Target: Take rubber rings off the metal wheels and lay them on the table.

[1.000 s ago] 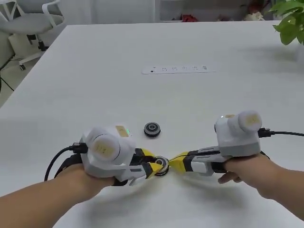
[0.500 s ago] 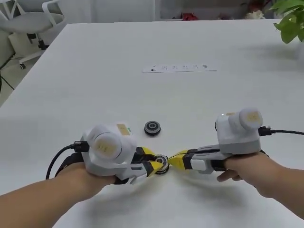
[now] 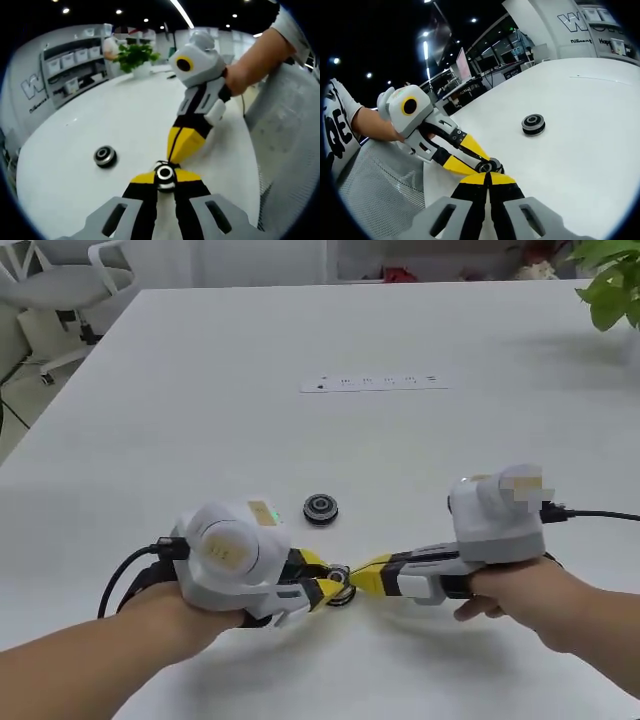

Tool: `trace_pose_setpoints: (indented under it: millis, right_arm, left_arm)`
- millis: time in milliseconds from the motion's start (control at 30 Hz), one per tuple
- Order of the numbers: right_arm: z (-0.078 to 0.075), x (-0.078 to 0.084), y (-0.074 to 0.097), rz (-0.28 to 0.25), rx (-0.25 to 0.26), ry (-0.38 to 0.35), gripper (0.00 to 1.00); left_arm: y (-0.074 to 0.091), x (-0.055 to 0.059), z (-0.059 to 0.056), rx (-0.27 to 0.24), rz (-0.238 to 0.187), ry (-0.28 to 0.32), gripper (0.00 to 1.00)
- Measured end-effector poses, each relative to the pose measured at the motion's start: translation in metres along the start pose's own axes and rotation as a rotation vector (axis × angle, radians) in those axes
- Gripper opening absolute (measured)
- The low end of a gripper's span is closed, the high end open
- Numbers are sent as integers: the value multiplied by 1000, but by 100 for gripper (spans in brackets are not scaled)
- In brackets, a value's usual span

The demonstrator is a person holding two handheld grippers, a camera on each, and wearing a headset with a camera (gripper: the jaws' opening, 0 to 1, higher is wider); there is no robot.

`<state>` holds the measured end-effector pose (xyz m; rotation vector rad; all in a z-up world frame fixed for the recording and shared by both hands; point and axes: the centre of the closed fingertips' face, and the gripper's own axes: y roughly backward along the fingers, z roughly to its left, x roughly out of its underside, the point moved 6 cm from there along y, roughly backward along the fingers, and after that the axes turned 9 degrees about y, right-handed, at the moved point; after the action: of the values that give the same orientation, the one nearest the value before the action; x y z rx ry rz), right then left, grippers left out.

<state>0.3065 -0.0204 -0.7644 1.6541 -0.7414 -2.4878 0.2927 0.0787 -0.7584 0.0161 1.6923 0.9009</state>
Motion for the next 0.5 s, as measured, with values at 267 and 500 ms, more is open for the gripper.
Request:
trace_pose_setpoints:
  millis: [267, 500]
  right_arm:
    - [6, -7, -5, -22, -29, 13, 0]
    - [5, -5, -3, -21, -19, 13, 0]
  left_arm:
    - [0, 0, -1, 2, -1, -2, 12]
    - [0, 0, -1, 3, -2, -2, 12]
